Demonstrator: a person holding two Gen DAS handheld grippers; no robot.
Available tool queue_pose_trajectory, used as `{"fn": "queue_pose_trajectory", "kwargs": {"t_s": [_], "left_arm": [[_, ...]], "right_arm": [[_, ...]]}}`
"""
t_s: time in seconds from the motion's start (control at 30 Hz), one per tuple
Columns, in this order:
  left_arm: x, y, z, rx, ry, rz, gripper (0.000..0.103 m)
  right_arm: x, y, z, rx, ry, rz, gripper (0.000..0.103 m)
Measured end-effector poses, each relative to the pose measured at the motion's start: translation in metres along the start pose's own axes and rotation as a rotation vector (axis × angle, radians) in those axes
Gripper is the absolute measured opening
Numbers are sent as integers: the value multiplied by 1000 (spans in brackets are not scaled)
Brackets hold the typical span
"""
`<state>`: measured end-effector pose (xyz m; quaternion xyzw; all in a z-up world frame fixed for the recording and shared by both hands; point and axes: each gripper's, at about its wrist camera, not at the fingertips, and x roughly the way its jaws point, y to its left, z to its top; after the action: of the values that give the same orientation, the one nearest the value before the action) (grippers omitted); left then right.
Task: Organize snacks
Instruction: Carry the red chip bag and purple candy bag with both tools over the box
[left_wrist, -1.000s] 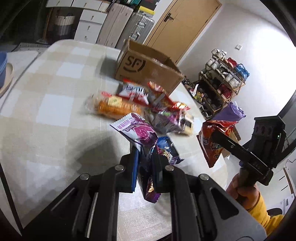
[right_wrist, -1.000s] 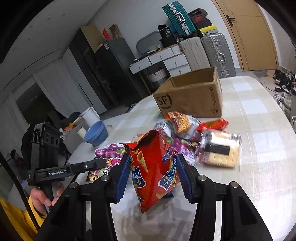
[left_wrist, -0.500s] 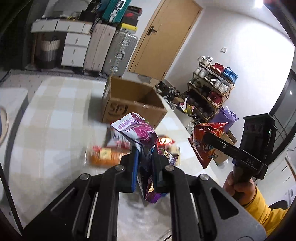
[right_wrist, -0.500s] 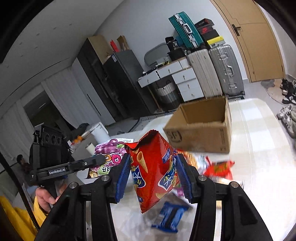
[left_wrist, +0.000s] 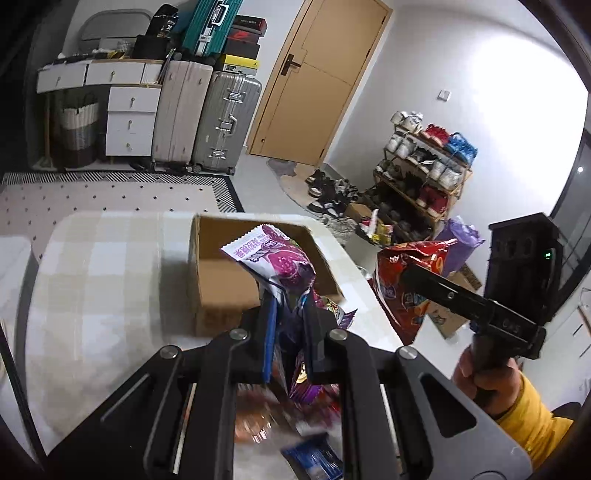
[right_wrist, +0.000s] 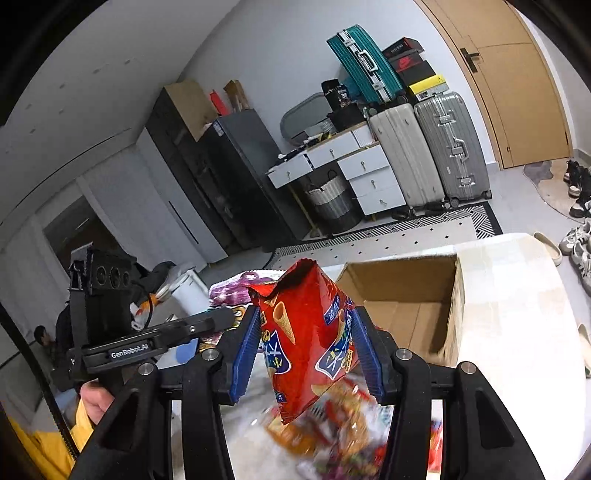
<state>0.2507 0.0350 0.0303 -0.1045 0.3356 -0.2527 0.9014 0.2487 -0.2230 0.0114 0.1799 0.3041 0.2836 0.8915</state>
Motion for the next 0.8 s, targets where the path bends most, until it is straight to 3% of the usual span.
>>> {"fn": "queue_pose_trajectory", "kwargs": {"t_s": [0.13, 0.37, 0.63, 0.8], "left_arm": [[49, 4, 35, 17, 42, 15, 9], [132, 14, 65, 24, 116, 49, 9], [205, 22, 68, 29, 188, 78, 9], [227, 23, 61, 25, 208, 87, 9]], "right_arm": [[31, -17, 24, 19, 27, -2, 50], [81, -52, 43, 90, 91, -27, 50], [118, -81, 44, 142, 165, -67, 50], [127, -91, 40, 154, 185, -94, 50]]}}
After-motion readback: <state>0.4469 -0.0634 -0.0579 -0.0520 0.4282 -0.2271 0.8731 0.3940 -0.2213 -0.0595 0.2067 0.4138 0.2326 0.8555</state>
